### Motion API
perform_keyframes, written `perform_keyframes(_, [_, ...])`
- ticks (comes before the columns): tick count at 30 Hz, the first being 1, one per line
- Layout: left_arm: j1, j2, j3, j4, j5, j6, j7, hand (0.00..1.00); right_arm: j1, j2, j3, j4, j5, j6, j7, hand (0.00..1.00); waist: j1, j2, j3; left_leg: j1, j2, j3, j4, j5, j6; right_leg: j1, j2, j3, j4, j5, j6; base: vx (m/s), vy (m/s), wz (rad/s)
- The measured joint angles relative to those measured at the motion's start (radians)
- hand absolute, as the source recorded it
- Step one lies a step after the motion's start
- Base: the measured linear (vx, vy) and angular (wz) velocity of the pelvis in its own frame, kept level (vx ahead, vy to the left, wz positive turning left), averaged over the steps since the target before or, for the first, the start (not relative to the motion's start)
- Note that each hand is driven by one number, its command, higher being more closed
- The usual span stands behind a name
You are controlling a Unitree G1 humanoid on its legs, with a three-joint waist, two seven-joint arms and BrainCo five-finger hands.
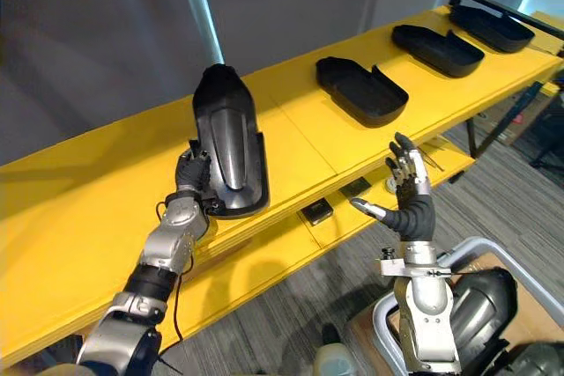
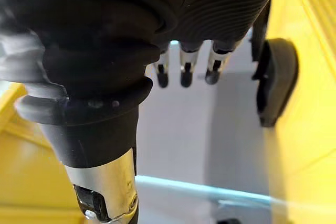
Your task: Walk over and take plastic housings, then place them on the shelf
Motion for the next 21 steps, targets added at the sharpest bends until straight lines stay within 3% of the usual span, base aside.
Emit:
perform_keyframes(3, [-0.051,0.034,0.02,0.058,0.011,0.043,0.045,1.0,-0.001,-0.017,0.02,0.001,0.005,0.007,0.017,0.0,-0.024,0.01,0.019,-0.001,-0.001,-0.001,-0.001,0.002,0.003,-0.004,0.001,0.005,-0.001,0.002,0.0,-0.01,-0.011,-0.07])
perform_keyframes(9, [-0.14,0.123,0.019,0.111,0.049,0.15,0.036,1.0,-0.005,-0.045,0.028,0.001,0.024,0.026,0.022,0.0,-0.046,0.014,0.058,-0.034,-0.003,-0.001,0.004,0.007,0.009,-0.039,0.002,0.021,-0.001,0.016,-0.001,-0.03,-0.02,-0.04])
perform_keyframes(10, [-0.157,0.13,0.018,0.123,0.049,0.169,0.022,0.0,-0.006,-0.053,0.031,0.001,0.04,0.026,0.022,0.0,-0.049,0.016,0.065,-0.034,-0.005,-0.001,0.004,0.007,0.009,-0.04,0.001,0.023,-0.002,0.017,0.0,0.0,0.0,0.0])
perform_keyframes(15, [-0.185,0.155,0.005,0.145,0.039,0.222,-0.022,0.0,-0.01,-0.057,0.034,0.001,0.045,0.026,0.02,0.0,-0.053,0.016,0.072,-0.034,-0.005,-0.002,0.008,0.007,0.009,-0.041,0.0,0.025,-0.001,0.018,0.0,-0.01,-0.006,-0.02])
perform_keyframes(21, [-0.206,0.168,0.005,0.147,0.028,0.216,-0.019,0.0,-0.029,-0.058,0.036,0.001,0.06,0.031,0.015,0.0,-0.054,0.017,0.105,-0.034,-0.007,-0.002,0.011,0.006,0.01,-0.043,-0.002,0.027,-0.002,0.015,-0.005,-0.03,-0.006,-0.01])
